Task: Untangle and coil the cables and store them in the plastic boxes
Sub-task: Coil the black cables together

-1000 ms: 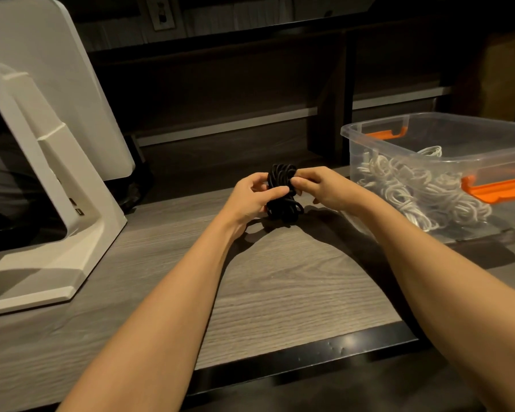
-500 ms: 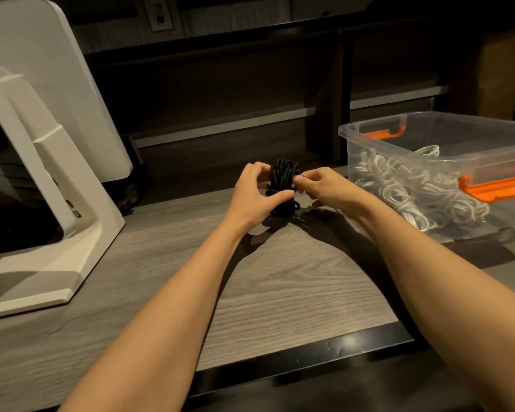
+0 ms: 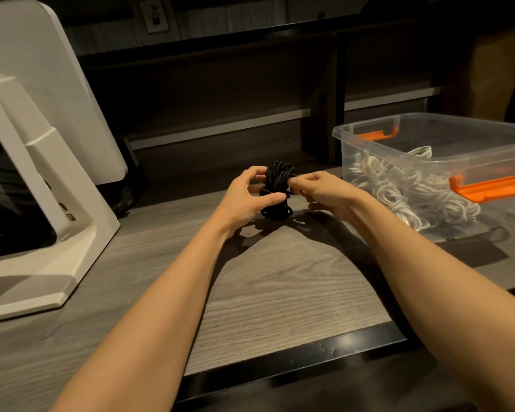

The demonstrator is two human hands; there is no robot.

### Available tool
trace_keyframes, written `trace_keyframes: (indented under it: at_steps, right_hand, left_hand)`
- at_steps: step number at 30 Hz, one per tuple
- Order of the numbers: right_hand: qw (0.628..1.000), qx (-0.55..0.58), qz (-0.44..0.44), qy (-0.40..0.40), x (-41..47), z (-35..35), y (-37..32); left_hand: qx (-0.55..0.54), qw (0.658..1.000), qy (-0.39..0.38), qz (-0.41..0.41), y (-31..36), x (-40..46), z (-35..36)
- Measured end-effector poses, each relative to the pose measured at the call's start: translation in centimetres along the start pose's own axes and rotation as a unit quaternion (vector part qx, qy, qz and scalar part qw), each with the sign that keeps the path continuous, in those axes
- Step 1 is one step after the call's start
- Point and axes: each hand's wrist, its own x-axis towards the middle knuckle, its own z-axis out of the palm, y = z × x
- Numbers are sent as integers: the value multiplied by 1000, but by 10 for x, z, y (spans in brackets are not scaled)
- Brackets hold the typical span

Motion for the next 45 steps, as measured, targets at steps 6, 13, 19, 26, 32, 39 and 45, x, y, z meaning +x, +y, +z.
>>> trace_keyframes:
  at_steps: [6, 13, 19, 26, 32, 39, 45]
  right_hand:
    - [995, -67, -69, 8, 5, 10, 0]
    - [988, -111, -97, 44, 9, 10, 4]
    - [969, -171, -109, 142, 15, 18, 5]
    - [973, -150, -123, 126, 15, 12, 8]
    - [989, -63, -114, 71, 12, 12, 8]
    - [994, 34, -106, 23, 13, 8, 5]
    - [990, -49, -122, 59, 6, 11, 4]
  left_hand:
    - [6, 1000, 6, -14, 3, 1, 0]
    - [26, 999, 26, 7, 2, -1, 4]
    - [54, 996, 60, 33, 2, 0, 14]
    - [-41, 998, 9, -38, 7, 1, 14]
    - [-129, 989, 36, -67, 10, 3, 7]
    - [-75, 995, 55, -44, 6, 2, 8]
    - [11, 994, 107, -2, 7, 6, 14]
